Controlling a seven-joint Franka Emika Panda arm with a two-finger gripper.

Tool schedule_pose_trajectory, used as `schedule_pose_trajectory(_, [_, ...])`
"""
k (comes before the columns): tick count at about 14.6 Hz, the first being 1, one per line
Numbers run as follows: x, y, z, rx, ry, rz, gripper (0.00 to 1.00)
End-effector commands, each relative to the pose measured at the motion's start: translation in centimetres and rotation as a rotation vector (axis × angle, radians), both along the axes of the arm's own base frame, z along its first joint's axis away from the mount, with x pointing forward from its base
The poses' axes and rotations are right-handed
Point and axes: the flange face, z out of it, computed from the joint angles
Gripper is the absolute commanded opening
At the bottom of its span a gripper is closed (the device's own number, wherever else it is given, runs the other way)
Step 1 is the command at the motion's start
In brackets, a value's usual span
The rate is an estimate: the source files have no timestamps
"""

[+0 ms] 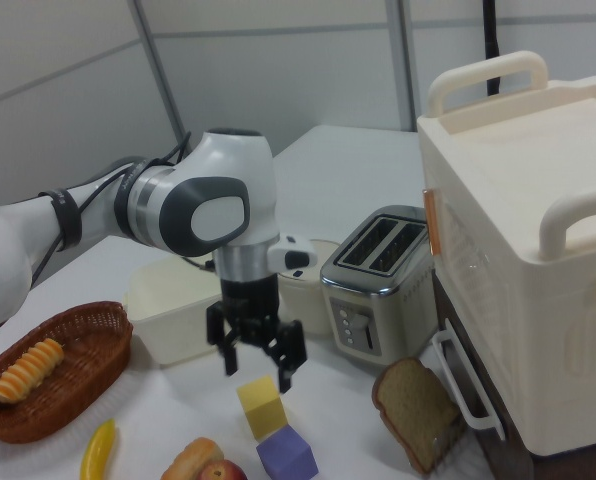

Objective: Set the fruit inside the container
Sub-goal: 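Move the gripper over the red apple and lower toward it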

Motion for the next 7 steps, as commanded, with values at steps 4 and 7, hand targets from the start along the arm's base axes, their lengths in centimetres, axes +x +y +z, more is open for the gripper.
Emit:
schedule_pose_trajectory(4, [-5.2,1.5,-4.5,0.075,0.278,0.178,1.0])
schedule_pose_trajectory(7, [-6.5,2.7,-7.8,0.104,0.358,0.243,1.0])
